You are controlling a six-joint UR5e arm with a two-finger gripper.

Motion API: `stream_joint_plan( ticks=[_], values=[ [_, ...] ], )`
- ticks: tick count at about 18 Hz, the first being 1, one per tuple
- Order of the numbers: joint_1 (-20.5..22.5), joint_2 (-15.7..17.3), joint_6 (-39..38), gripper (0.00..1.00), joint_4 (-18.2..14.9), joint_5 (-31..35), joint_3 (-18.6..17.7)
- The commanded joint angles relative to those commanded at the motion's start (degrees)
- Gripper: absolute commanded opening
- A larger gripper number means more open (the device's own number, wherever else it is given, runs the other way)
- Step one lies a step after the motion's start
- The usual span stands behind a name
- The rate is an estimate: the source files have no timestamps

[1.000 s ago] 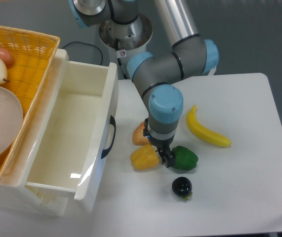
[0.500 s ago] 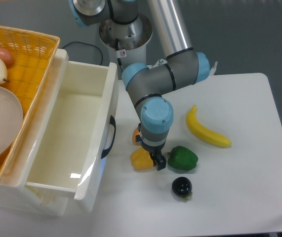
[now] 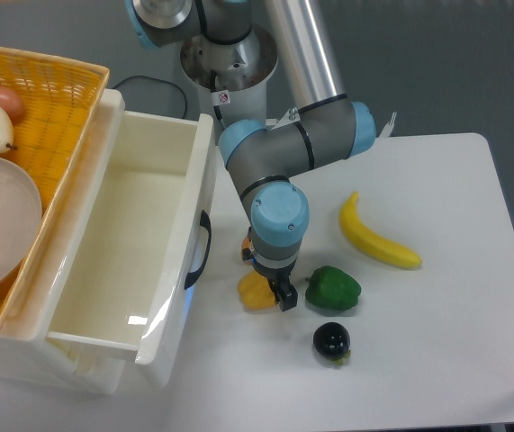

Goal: Pick up the yellow pepper
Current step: 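Close the gripper around the yellow pepper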

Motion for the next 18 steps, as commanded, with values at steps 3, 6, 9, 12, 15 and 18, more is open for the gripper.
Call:
stream_joint_plan(
  ticks=[3, 6, 9, 12, 15, 18],
  values=[
    [0.00, -0.44, 0.09, 1.00, 0.00, 0.09, 0.09],
    [0.00, -0.97, 0.17, 0.98, -0.09, 0.26, 0.18],
    [-0.26, -1.32, 0.00, 0.81, -0.26, 0.44, 0.18],
    [-0.53, -1.41, -1.58, 0.59, -0.35, 0.44, 0.61],
    [-0.53, -1.50, -1.76, 0.33, -0.79, 0.61, 1.50],
    [-0.44, -1.23, -1.76, 0.20, -0.79, 0.62, 2.20]
  ],
)
